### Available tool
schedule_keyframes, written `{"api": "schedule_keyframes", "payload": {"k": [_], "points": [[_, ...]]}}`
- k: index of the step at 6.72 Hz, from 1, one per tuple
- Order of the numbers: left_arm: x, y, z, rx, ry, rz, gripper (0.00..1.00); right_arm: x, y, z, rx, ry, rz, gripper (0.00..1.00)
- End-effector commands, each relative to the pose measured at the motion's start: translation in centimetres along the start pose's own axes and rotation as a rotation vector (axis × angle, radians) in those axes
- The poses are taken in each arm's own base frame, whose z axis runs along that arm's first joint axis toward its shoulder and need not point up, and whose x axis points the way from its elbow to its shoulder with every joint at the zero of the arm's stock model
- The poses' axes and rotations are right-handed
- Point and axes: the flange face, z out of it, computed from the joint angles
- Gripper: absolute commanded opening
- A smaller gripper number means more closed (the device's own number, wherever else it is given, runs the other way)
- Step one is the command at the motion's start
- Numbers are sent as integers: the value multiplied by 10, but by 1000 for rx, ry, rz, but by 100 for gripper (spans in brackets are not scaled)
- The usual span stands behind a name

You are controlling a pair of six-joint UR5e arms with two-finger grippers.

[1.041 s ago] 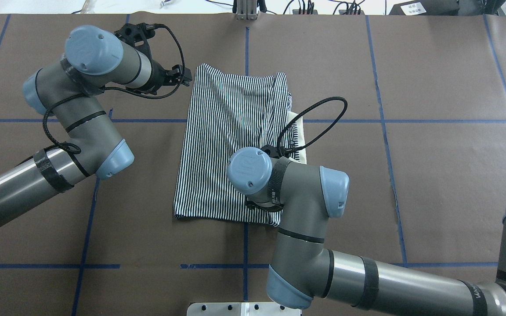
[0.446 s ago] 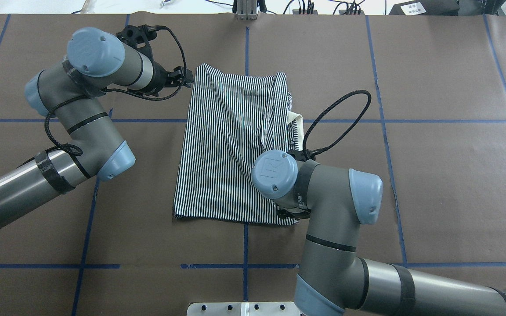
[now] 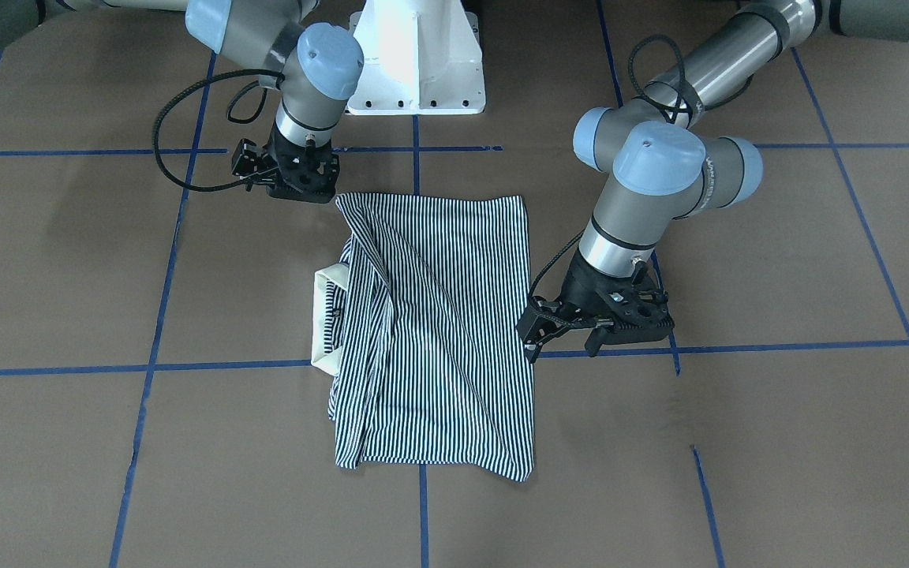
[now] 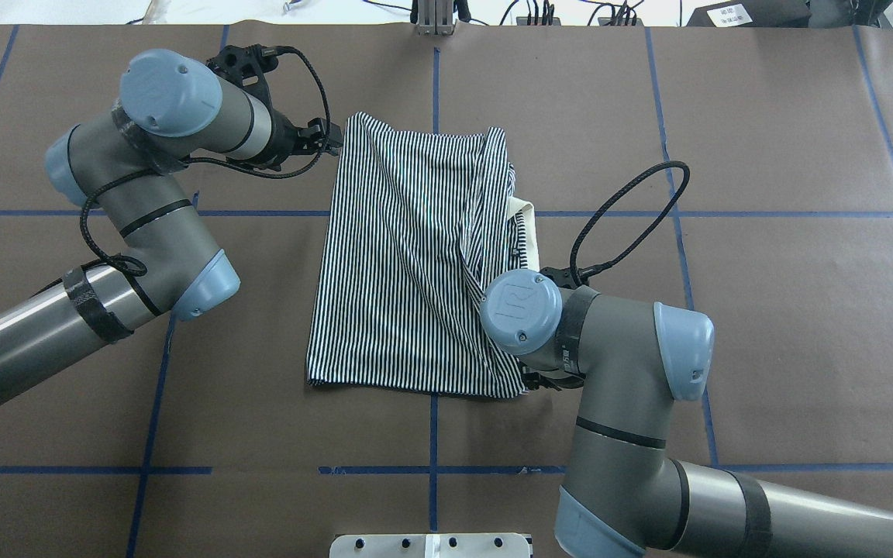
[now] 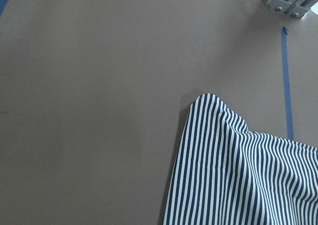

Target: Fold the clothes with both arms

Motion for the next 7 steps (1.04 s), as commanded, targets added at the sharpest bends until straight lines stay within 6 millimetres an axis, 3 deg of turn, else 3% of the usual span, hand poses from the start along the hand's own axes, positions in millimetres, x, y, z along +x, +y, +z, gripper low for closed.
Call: {"api": "schedule_keyframes", "payload": {"k": [1,3,7], "points": [[1,0,-1,0,3,7,100,3,-58,-47,158,-208,12,100],[0,0,0,2,4,9,100,-52,-114,-43,232,-316,34,99],[1,0,-1,2,5,9,100,-63,-121,-16,186,-323,36,53]]}}
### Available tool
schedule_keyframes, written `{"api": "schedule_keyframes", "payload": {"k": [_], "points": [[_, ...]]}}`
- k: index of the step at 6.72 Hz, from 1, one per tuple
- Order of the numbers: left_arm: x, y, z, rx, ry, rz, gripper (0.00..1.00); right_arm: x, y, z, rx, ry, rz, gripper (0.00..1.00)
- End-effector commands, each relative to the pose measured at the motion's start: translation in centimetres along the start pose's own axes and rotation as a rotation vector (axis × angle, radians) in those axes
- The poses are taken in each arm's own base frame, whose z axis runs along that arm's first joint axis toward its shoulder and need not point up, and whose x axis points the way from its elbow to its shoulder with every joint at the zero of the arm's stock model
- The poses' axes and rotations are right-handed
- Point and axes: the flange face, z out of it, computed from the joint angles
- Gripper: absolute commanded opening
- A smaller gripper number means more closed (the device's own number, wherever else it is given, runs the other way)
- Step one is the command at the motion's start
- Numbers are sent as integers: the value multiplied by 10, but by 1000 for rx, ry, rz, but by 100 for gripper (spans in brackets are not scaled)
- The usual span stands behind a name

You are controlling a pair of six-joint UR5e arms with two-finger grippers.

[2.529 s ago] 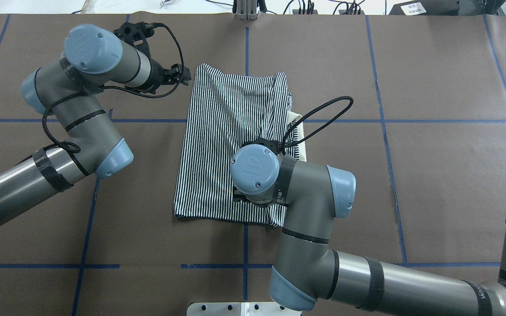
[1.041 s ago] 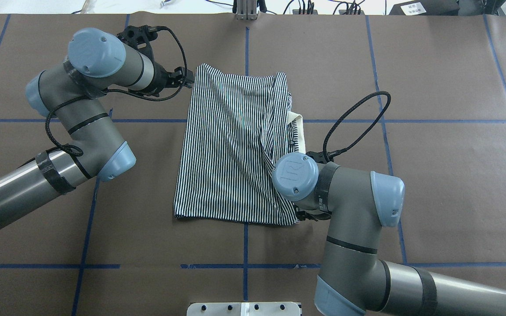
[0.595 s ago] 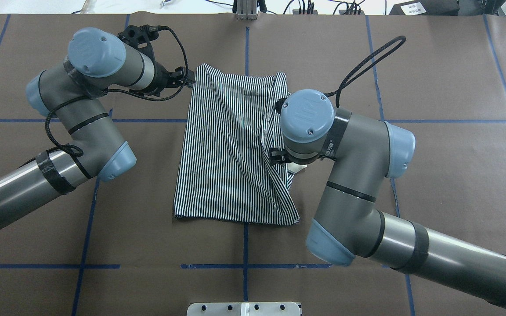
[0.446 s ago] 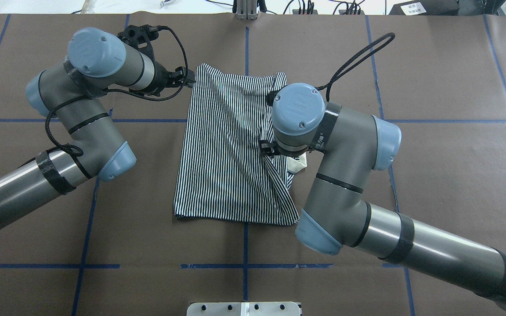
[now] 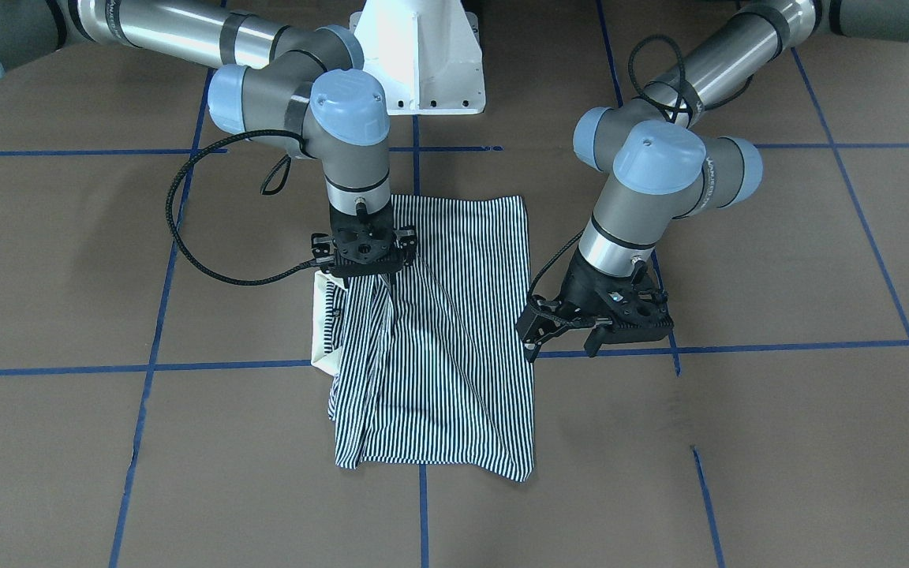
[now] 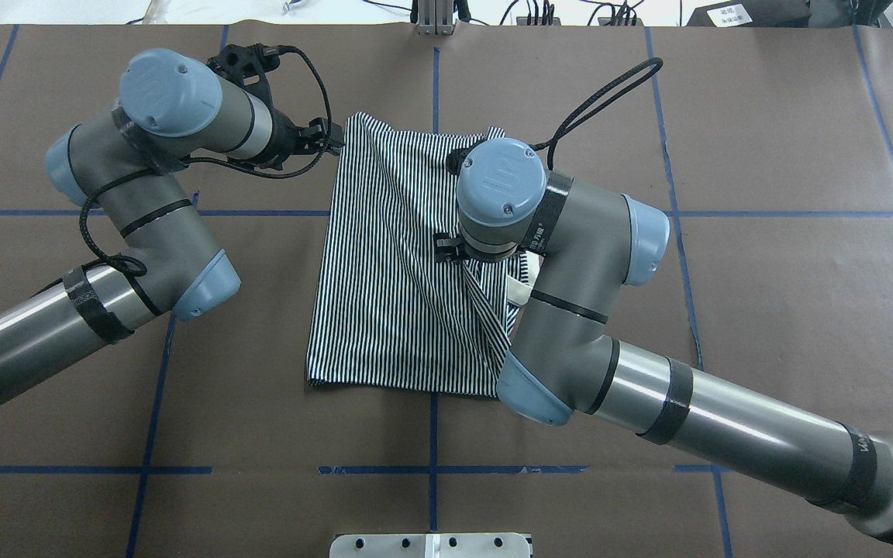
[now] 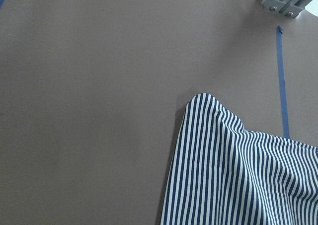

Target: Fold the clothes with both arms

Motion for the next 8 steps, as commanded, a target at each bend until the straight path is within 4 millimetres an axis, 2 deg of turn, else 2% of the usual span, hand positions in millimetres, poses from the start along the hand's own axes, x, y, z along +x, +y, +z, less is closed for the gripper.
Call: {"api": "schedule_keyframes", "payload": {"k": [1,2,3,6,8], "points": [[0,0,0,0,1,1,100,0,1,13,-36,-4,2,49],[-1,0,0,0,-1,1,100,-1,0,26,-30,-30,-3,49],[-1,0,1,-1,-2,0,100,-1,0,30,-40,-44,-5,49],[0,0,0,0,1,1,100,-4,2,23,-59,-71,-9,49],[0,0,0,0,-1,-1,100,-1,4,29,-67,-58,-5,49]]}}
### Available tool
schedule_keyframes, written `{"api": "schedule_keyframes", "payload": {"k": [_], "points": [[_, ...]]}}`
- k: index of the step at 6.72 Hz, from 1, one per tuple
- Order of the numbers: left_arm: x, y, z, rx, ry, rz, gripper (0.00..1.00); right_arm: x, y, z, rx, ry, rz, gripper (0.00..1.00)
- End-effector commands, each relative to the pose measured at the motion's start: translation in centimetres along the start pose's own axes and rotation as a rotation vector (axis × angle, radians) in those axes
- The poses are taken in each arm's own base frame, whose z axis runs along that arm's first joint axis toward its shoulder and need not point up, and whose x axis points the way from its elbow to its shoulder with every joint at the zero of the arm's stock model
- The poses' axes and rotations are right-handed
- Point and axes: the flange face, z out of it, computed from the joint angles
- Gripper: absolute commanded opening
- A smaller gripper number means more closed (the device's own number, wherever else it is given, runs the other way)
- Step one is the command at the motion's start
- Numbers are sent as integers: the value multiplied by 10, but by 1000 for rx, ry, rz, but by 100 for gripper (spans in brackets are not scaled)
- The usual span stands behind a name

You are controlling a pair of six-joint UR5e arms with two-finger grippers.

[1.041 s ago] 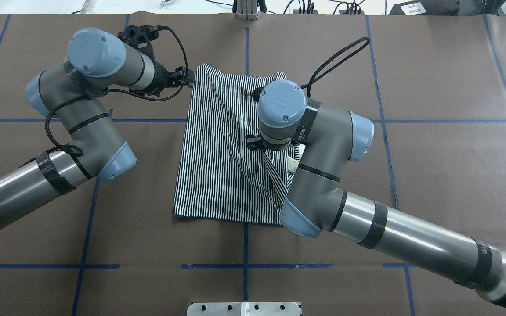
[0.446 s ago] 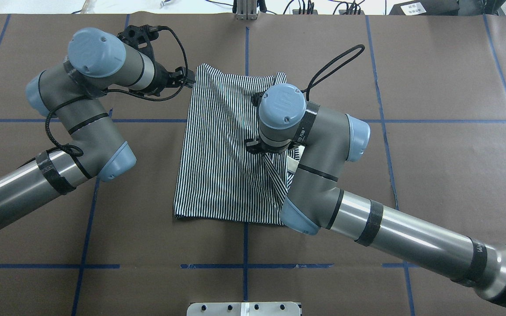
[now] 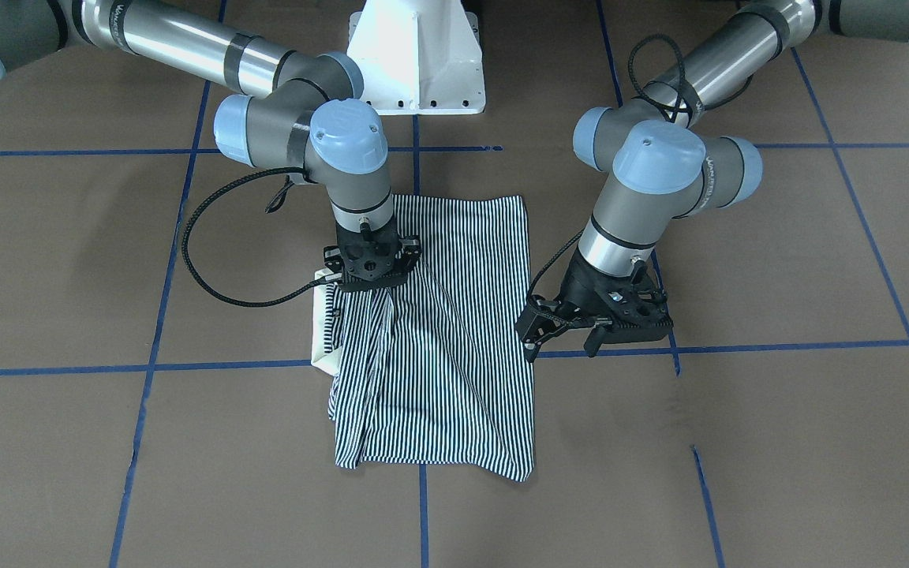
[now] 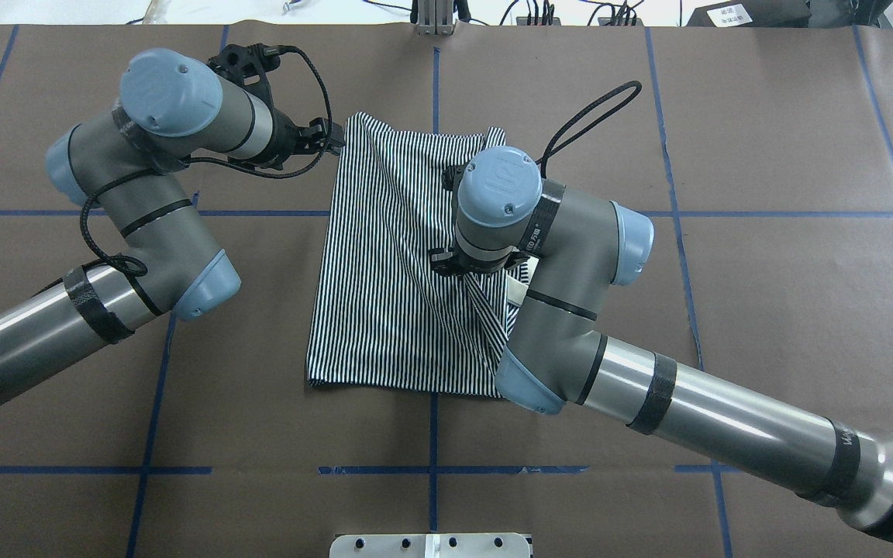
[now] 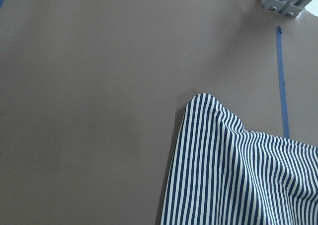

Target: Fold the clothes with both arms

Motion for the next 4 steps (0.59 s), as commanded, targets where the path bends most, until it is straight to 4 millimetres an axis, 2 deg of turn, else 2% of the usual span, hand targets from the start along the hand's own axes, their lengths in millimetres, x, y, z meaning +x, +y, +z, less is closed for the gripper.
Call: {"api": "schedule_keyframes", "payload": {"k": [1,2,4], "points": [[1,0,0,0,1,-2,100,2,4,8,-13,13,0,45],[1,0,-1,1,2,-3,100,2,8,11,-20,15,-2,43],[1,0,-1,1,2,-3,100,1,12,14,-30,16,-5,24]]}}
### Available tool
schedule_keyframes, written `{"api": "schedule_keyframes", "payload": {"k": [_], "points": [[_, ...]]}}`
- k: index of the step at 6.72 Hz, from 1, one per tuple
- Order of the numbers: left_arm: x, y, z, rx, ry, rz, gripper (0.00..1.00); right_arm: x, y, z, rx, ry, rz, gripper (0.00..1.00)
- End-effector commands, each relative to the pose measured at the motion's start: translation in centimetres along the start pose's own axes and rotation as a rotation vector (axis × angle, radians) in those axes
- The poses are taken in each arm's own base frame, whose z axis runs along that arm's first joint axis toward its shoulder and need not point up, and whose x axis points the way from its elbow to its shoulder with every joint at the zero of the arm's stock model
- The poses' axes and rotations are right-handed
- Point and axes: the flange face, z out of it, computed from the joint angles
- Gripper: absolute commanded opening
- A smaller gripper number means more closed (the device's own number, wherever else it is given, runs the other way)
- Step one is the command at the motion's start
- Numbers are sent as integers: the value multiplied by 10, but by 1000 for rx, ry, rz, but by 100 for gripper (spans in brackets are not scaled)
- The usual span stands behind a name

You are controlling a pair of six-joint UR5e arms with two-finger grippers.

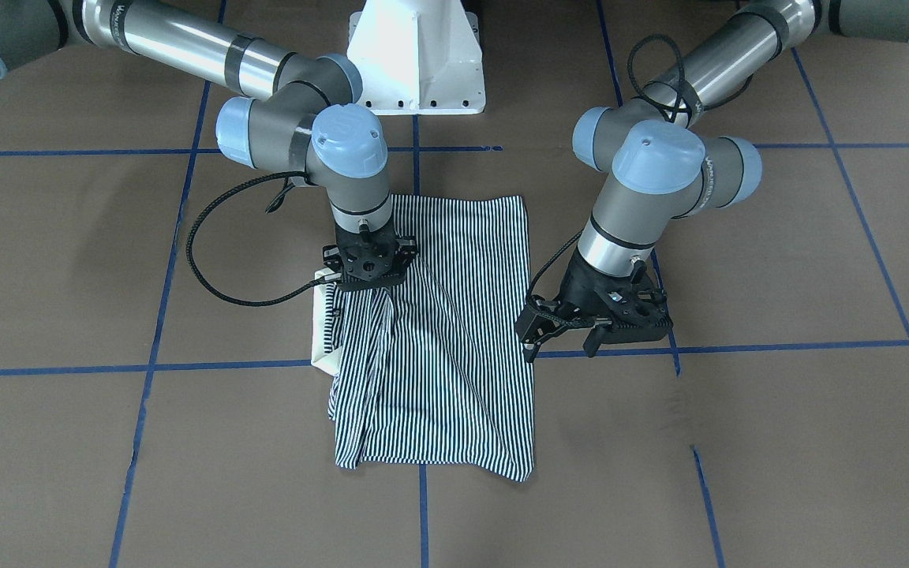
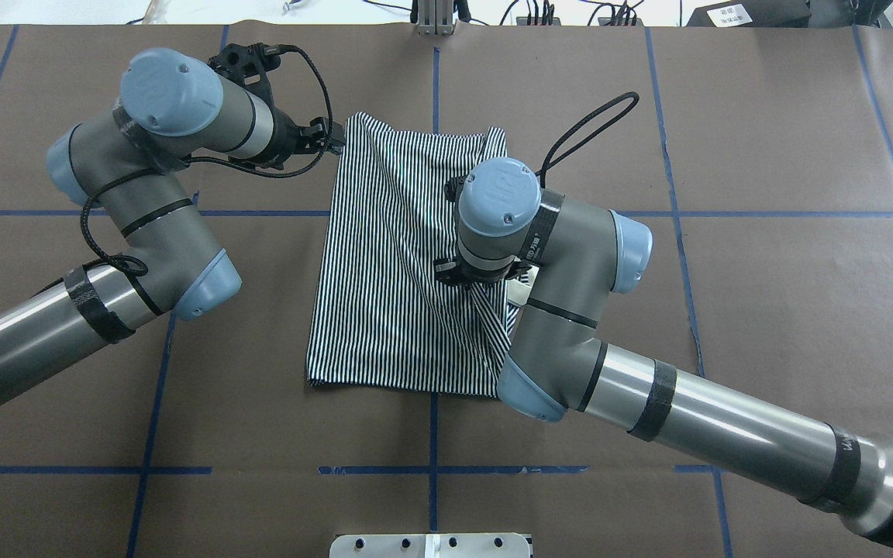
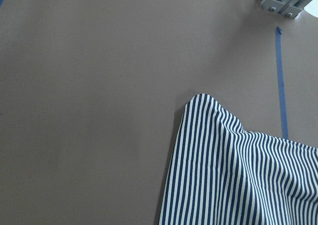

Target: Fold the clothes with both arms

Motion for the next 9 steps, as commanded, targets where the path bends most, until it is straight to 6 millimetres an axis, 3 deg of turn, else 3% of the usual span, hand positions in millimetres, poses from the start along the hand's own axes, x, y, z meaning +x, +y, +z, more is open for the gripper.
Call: {"api": "schedule_keyframes", "payload": {"k": [1,2,3,5,6,7,8,9], "points": [[2,1,0,-1,2,1,100,-1,3,1,-12,-2,-2,12],[3,1,-1,0,4,2,100,-1,4,0,-41,-17,0,3],[3,0,-2,1,5,1,100,3,-3,-9,-44,-33,8,0],[3,-1,-2,1,5,1,100,27,-21,-26,-46,-54,38,0],[6,0,-2,1,8,0,100,46,-11,-23,-49,-49,41,10],[6,0,-2,1,8,-2,100,66,0,-22,-50,-45,42,59],[6,0,-2,1,8,0,100,80,7,-19,-48,-32,48,95],[5,0,-2,0,7,-1,100,92,12,-15,-51,-22,53,99]]}}
